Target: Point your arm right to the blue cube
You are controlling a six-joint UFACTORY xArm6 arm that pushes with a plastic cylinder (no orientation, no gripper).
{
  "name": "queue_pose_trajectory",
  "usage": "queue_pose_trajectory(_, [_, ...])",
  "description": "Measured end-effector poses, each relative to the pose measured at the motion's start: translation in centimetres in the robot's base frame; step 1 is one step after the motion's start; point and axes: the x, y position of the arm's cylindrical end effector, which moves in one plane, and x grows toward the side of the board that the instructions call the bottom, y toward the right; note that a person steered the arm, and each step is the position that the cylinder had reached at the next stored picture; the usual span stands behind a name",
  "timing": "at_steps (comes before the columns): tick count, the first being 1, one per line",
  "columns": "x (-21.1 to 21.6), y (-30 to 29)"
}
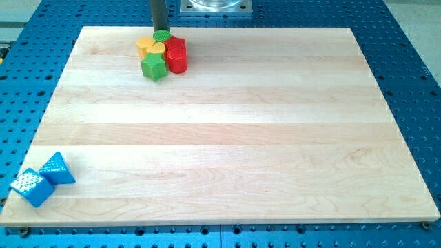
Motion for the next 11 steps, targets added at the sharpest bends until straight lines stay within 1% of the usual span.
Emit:
queue_pose_trajectory(4, [0.0, -0.2])
queue_pose_trajectory(5, [-1.2, 3.0])
queue_pose_trajectory(6, [2.2, 9.3])
queue_pose_trajectory(7, [13.8, 11.8])
queue_pose_trajectory(8, [24.4, 4.7])
queue_pose_trajectory(9, [32.7, -5.7])
queue_pose_trajectory(10, [41.1, -7.2])
queue_pose_trajectory(11, [41.2, -9.1])
